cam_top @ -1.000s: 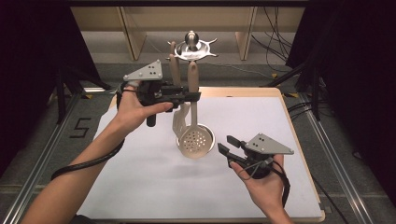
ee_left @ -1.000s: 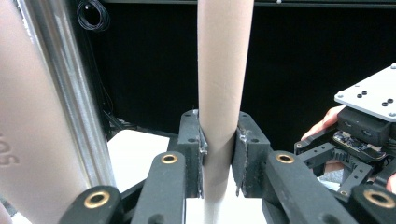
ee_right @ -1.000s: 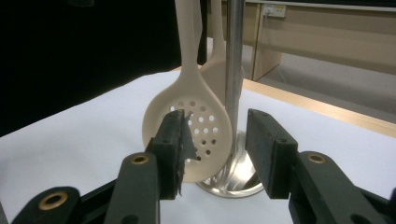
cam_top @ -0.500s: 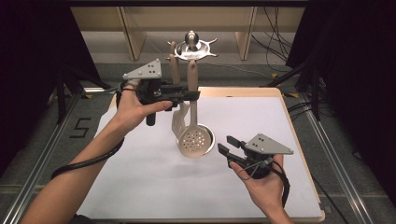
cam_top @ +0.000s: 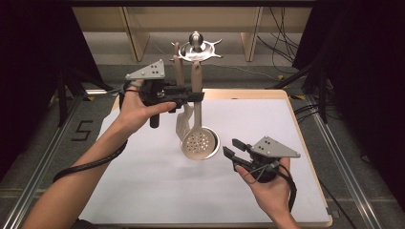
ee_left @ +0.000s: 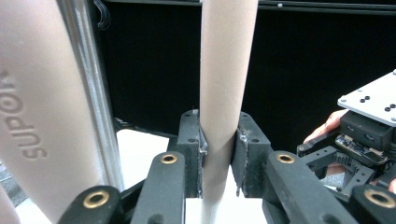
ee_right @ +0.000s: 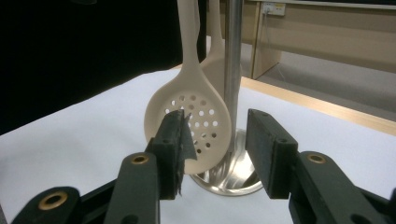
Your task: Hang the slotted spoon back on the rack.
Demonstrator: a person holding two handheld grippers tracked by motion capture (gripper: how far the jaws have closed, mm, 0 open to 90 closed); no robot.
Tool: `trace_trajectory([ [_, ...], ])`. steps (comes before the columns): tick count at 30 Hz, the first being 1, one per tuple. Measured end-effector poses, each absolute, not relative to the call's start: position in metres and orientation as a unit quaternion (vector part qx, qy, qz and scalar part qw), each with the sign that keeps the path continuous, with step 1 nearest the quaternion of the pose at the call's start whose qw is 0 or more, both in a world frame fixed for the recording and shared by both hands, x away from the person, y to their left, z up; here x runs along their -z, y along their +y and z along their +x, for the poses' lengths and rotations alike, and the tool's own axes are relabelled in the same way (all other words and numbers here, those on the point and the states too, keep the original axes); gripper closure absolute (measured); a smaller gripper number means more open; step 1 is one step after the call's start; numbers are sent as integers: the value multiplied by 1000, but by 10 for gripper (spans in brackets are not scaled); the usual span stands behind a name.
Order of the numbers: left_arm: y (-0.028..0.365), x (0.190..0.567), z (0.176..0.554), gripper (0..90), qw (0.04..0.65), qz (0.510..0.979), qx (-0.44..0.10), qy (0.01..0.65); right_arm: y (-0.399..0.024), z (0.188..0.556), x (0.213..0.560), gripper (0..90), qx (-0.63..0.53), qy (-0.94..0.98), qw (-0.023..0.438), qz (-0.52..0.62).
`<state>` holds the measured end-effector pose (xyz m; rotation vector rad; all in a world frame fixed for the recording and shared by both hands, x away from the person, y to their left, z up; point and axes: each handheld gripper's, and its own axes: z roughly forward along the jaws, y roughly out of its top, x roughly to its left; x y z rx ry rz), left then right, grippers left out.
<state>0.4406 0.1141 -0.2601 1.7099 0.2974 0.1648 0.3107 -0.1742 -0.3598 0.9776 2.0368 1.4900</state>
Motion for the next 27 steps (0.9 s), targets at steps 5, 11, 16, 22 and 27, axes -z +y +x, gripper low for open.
trace_trajectory([
  [5,115,261,441,744,646,749,-68,133,-174,311,361,585,-542,735,210,350],
  [11,116,263,442,744,650,744,-62,140,-176,311,360,585,-536,737,222,347],
  [16,117,264,442,742,649,744,-65,142,-174,311,361,586,-536,737,212,353],
  [22,116,264,443,738,650,743,-67,149,-174,311,361,585,-536,737,211,353],
  [27,117,263,449,736,646,747,-96,123,-174,309,361,585,-535,735,209,361],
])
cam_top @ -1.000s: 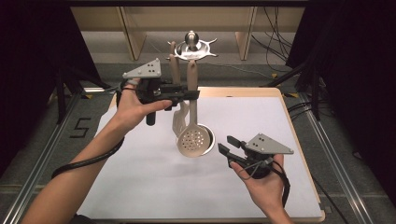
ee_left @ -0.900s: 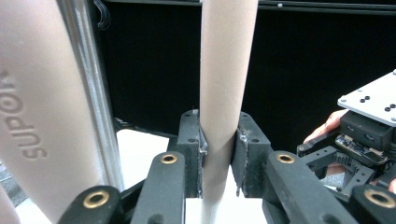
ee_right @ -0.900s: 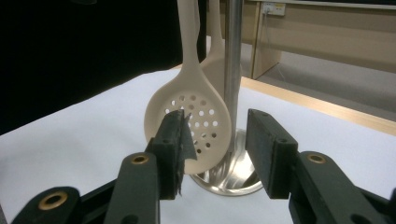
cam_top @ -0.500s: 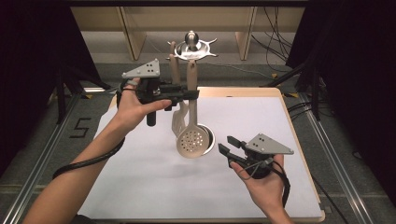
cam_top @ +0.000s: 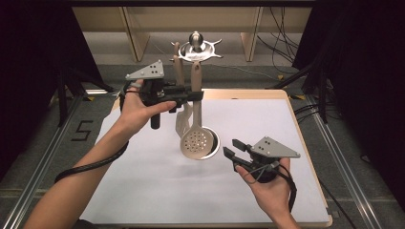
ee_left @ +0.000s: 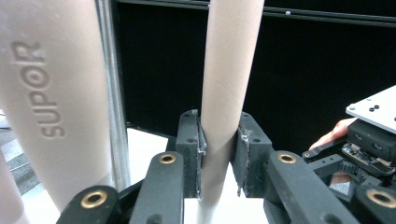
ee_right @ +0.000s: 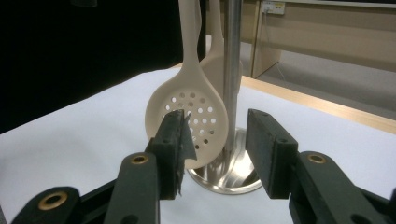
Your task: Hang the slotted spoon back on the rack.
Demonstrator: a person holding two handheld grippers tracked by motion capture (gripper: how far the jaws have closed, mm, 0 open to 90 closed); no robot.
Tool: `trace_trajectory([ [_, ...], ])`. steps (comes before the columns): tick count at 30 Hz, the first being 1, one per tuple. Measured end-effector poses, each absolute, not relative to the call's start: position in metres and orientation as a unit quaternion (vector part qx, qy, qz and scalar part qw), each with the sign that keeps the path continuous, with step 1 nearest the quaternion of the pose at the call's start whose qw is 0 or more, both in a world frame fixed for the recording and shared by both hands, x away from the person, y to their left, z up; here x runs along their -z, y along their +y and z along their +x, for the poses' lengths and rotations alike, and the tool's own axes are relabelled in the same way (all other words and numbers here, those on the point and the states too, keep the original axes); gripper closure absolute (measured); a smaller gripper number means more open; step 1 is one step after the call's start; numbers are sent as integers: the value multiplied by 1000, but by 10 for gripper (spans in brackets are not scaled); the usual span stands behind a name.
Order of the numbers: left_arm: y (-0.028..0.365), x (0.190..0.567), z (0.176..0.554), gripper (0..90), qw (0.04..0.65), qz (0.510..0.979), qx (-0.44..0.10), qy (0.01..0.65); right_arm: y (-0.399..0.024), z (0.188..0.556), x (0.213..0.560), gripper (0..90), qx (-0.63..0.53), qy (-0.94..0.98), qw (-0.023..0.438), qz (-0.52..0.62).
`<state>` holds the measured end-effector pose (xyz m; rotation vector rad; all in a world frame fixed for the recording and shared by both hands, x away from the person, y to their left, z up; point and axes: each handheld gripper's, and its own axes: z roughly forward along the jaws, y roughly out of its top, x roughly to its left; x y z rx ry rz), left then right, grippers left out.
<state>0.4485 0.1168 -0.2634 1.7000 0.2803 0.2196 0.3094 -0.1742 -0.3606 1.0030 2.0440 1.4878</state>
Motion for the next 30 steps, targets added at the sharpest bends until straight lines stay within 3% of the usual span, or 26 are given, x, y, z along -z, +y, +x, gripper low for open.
trace_trajectory([
  [3,116,264,447,734,644,747,-100,133,-177,312,360,585,-534,738,224,347],
  [5,116,264,447,733,644,746,-103,135,-175,309,360,585,-535,734,208,364],
  [30,113,265,439,728,630,749,-148,143,-176,312,363,584,-531,738,217,355],
])
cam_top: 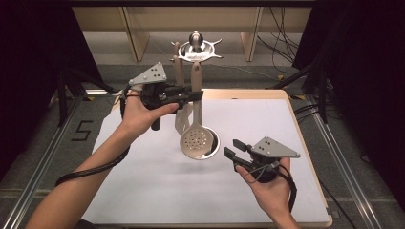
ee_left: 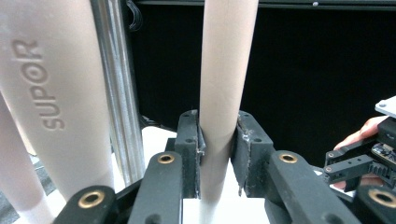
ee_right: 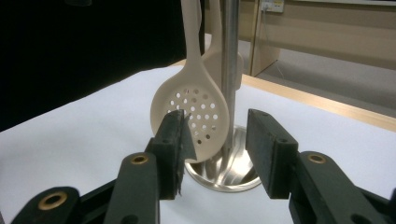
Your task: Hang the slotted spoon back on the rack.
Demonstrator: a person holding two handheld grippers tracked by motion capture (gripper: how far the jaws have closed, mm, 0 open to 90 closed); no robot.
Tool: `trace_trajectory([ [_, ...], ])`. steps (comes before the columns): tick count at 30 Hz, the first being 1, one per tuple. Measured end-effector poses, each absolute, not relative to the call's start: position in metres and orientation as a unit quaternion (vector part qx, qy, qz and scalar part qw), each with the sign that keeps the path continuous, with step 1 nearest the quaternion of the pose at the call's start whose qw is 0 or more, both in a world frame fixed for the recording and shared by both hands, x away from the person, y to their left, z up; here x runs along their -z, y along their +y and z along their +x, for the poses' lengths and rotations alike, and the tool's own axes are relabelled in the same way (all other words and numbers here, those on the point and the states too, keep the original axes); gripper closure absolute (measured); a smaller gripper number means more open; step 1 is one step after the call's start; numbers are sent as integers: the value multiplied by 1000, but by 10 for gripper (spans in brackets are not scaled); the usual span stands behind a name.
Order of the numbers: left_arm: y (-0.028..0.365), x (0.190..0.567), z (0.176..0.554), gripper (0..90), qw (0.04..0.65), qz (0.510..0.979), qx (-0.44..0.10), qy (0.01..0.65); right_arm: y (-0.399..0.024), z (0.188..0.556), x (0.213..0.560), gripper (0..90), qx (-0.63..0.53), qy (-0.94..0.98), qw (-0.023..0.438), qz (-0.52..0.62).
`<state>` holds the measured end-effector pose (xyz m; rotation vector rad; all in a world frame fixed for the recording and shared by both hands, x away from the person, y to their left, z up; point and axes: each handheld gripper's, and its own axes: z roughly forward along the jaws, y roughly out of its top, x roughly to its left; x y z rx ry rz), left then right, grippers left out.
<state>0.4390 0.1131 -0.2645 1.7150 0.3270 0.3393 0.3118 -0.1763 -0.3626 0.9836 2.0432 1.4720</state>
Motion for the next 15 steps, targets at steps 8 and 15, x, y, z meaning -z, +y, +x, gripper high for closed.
trace_trajectory([
  [8,112,264,435,673,622,751,-173,140,-176,312,363,583,-531,738,218,355],
  [15,113,264,430,621,620,749,-184,141,-176,312,363,581,-533,736,214,357],
])
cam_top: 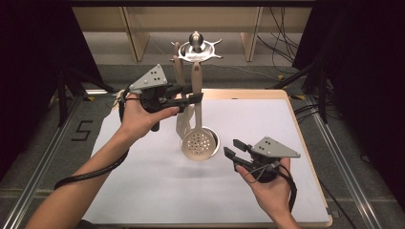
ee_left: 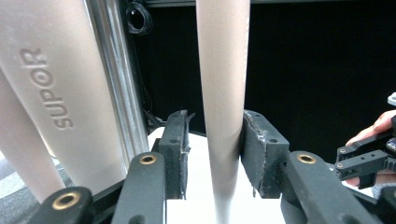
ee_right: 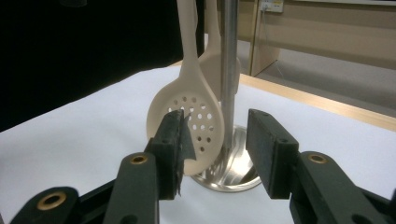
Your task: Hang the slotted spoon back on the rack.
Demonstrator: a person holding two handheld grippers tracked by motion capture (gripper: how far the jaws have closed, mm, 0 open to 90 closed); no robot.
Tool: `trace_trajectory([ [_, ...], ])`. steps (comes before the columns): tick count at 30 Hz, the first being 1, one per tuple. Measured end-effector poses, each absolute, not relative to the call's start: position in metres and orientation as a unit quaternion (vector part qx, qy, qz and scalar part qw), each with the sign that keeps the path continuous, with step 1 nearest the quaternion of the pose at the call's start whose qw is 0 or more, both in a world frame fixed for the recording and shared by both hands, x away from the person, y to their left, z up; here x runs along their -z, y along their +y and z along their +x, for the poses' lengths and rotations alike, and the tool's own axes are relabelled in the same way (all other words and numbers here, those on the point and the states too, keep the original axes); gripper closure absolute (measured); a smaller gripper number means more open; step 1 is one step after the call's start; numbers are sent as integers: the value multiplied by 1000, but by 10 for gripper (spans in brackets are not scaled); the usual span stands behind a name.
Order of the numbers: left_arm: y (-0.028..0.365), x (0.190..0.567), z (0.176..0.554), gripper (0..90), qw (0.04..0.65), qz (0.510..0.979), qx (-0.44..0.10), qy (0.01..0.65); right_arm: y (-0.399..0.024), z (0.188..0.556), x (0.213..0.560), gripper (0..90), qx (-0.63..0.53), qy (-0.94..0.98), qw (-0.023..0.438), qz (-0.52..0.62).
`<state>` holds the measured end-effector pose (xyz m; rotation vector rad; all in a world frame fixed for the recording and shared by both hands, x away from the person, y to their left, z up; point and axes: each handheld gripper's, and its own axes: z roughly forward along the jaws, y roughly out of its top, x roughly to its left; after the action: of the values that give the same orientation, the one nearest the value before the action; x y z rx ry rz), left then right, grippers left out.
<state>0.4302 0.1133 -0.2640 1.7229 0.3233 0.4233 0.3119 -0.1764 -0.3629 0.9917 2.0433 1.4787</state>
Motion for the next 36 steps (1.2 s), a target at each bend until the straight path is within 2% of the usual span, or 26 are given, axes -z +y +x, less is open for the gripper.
trace_trajectory([
  [13,124,268,415,535,621,740,-216,142,-176,314,365,560,-541,732,208,359],
  [15,125,271,406,531,632,730,-198,170,-177,313,364,559,-539,730,214,360],
  [36,159,291,370,484,641,716,-205,184,-179,311,362,549,-536,728,207,374],
])
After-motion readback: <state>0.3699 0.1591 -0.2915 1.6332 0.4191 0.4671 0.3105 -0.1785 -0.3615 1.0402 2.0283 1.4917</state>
